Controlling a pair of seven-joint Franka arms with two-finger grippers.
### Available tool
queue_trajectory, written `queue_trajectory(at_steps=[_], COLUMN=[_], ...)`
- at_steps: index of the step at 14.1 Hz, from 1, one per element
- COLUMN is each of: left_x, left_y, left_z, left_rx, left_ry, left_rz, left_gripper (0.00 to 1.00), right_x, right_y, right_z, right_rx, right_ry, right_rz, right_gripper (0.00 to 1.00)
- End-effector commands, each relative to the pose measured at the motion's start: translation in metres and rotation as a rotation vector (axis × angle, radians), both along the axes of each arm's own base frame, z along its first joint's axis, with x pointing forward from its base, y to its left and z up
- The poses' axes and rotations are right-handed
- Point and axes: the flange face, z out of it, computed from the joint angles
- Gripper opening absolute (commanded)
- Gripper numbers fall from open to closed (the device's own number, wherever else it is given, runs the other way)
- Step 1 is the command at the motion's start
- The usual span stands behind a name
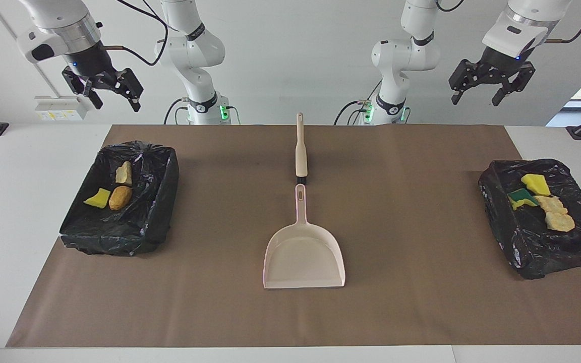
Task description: Sweep and dump trash in bin
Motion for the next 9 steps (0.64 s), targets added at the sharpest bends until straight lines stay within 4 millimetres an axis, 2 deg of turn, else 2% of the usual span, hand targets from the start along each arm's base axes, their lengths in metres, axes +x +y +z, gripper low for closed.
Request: queue_trajectory(at_steps=[1, 9], left_x=[0.0018, -0.0076], left_y=[0.0091, 0.0032], left_z=[0.0119, 0.0074], left_rx=[0.010, 0.003], left_ry=[0.004, 0.011], left_rz=[-0.020, -0.035], left_gripper=[1.00, 1.00], right_x=[-0.0051, -0.0060], right_y=[-0.0033, -0.0043], right_z=[-0.0015, -0.0017], right_rx=[-0.019, -0.020], right_ry=[0.003, 0.006], right_rz=[0.030, 0.029], right_gripper=[1.00, 1.00])
